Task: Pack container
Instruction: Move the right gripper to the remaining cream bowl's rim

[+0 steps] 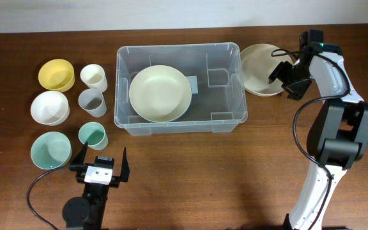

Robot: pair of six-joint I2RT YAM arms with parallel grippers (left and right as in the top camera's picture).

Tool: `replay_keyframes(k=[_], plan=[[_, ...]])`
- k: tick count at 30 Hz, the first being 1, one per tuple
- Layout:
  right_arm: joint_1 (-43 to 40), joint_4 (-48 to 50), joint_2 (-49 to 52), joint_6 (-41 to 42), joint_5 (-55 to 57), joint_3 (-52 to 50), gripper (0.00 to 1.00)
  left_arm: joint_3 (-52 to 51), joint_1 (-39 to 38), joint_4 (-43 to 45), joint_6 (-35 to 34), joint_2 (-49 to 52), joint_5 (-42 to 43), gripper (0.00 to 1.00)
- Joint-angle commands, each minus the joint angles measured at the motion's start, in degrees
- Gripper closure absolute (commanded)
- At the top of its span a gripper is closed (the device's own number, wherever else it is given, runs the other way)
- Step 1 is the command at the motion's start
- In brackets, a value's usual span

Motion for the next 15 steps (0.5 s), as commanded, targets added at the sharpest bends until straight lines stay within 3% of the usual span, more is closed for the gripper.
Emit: replay_keyframes(k=[1, 10, 15], plan=[[0.0, 0.2, 0.4, 0.5, 1.2, -0.9, 0.26, -0.2, 0.3, -0.2, 0.7, -0.4, 0.6, 0.0], [0.0, 0.7, 0.4, 0.5, 1.7, -1.4, 0.51, -0.2, 0.3, -0.2, 0.7, -0.4, 0.6, 0.0], [-0.2, 1.2, 0.4, 0.5, 2.2, -1.8, 0.51, -0.2, 0.3, -0.2, 0.7, -0.4, 0.6, 0.0]])
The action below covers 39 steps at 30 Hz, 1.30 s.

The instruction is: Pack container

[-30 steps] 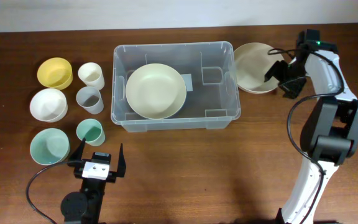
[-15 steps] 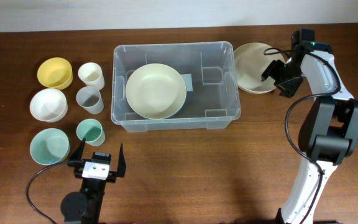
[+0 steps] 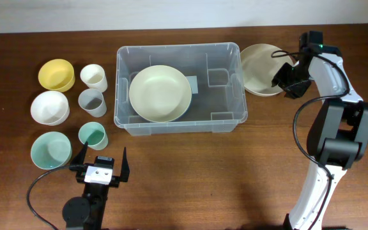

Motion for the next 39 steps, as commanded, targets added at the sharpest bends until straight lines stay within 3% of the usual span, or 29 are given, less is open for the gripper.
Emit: replay_keyframes(k=[1, 13, 26, 34, 39], plan=[[-0.2, 0.3, 0.4, 0.3, 1.3, -0.6, 0.54, -0.2, 0.3, -0.2, 0.7, -0.4, 0.6, 0.0], [-1.0, 1.1, 0.4, 0.6, 1.4, -0.6, 0.96, -0.2, 0.3, -0.2, 0.7, -0.4, 0.6, 0.0], [-11.3, -2.4, 0.3, 0.7, -3.3, 5.6, 0.96, -0.2, 0.3, -0.2, 0.7, -0.4, 0.6, 0.0], [-19.8, -13.2, 0.3, -3.1, -24.3, 25.4, 0.96, -0.2, 0.3, -0.2, 0.7, -0.4, 0.6, 0.0], [-19.5, -23.8, 0.3, -7.7, -23.3, 38.9, 0.96, -0.2, 0.3, -0.2, 0.7, -0.4, 0.6, 0.0]])
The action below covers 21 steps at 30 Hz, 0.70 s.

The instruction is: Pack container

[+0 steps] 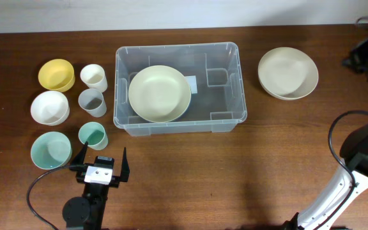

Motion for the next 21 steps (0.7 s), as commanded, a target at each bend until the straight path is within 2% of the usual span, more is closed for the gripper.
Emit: replay_keyframes(k=[1, 2, 4, 6, 16, 21], plan=[[2.1, -5.2, -0.2, -4.5, -0.1, 7.8, 0.96, -0.2, 0.3, -0.2, 0.7, -0.4, 0.6, 0.0], [2.7, -6.4, -0.2, -4.5, 3.0, 8.2, 0.92, -0.2, 0.3, -0.2, 0.7, -0.4, 0.6, 0.0], [4.2, -8.5, 0.0, -4.5, 8.6, 7.7, 0.66, -0.2, 0.3, -0.2, 0.7, -0.4, 0.6, 0.0], [6.0, -8.9, 0.1, -4.5, 12.9, 5.3, 0.58, -0.2, 0.3, -0.2, 0.7, -0.4, 0.6, 0.0], [11.4, 3.2, 0.3, -2.5, 16.1, -15.1, 0.54, -0.2, 0.3, -0.2, 0.7, -0.4, 0.6, 0.0], [11.3, 5.9, 0.3, -1.2, 22.2, -20.4, 0.52, -0.2, 0.3, -0.2, 0.7, -0.4, 0.6, 0.0]])
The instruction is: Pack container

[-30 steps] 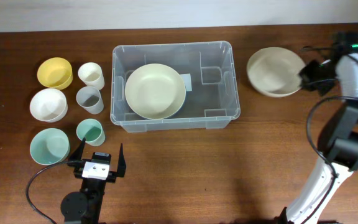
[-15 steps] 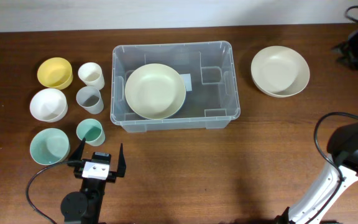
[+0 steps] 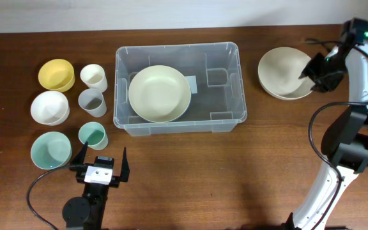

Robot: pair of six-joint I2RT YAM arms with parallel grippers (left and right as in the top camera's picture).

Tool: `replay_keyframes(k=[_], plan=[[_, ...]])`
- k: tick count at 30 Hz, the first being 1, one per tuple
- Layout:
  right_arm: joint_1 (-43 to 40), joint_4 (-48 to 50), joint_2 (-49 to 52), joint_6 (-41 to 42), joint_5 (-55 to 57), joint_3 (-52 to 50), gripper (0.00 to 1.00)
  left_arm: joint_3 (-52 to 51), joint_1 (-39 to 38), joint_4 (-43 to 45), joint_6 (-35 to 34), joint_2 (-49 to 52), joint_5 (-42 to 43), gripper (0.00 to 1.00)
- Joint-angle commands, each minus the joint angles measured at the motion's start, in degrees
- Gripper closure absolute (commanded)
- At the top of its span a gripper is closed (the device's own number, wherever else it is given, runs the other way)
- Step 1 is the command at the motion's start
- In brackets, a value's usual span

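Note:
A clear plastic container (image 3: 238,96) stands mid-table with one cream plate (image 3: 160,93) lying in its left half. A stack of cream plates (image 3: 285,71) rests on the table to its right, apart from the container. My right gripper (image 3: 314,70) is at the stack's right rim; from overhead its jaws are too dark to tell open from shut. At the front left my left gripper (image 3: 105,153) stands open with nothing in it, just below the teal cup (image 3: 93,135).
Left of the container stand a yellow bowl (image 3: 57,73), a white bowl (image 3: 50,107), a teal bowl (image 3: 50,150), a cream cup (image 3: 94,76) and a grey cup (image 3: 92,102). The right arm's base rises at the front right.
My right gripper was far out at the table's right edge, away from the plates. Now it is back at the right rim of the stack. The stack and left arm have not moved.
My right gripper was first at the cream plates, which lay against the container's right wall, and stayed there at the second moment. Then the plates lay farther right, clear of the container, with the gripper away at the edge. Now it is at their rim again.

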Motion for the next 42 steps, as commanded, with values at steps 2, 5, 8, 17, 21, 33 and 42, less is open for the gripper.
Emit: replay_keyframes(k=[2, 5, 8, 17, 21, 33, 42], plan=[[-0.4, 0.5, 0.3, 1.0, 8.2, -2.5, 0.51, -0.2, 0.3, -0.2, 0.7, -0.4, 0.6, 0.0], [-0.4, 0.5, 0.3, 1.1, 9.2, -2.6, 0.5, -0.2, 0.3, -0.2, 0.7, -0.4, 0.6, 0.0], [-0.4, 0.8, 0.3, 1.1, 9.2, -2.6, 0.49, -0.2, 0.3, -0.2, 0.7, -0.4, 0.6, 0.0], [-0.4, 3.3, 1.6, 4.5, 9.2, -6.1, 0.44, -0.2, 0.3, -0.2, 0.7, -0.4, 0.6, 0.0], [-0.4, 4.9, 1.6, 4.5, 9.2, -7.8, 0.44, -0.2, 0.3, -0.2, 0.7, -0.4, 0.6, 0.0], [0.0, 8.7, 1.6, 4.5, 9.1, -10.4, 0.56, -0.2, 0.3, -0.2, 0.7, -0.4, 0.6, 0.0], [0.8, 10.8, 1.6, 4.5, 8.7, -10.9, 0.79, -0.2, 0.3, -0.2, 0.7, -0.4, 0.6, 0.0]])
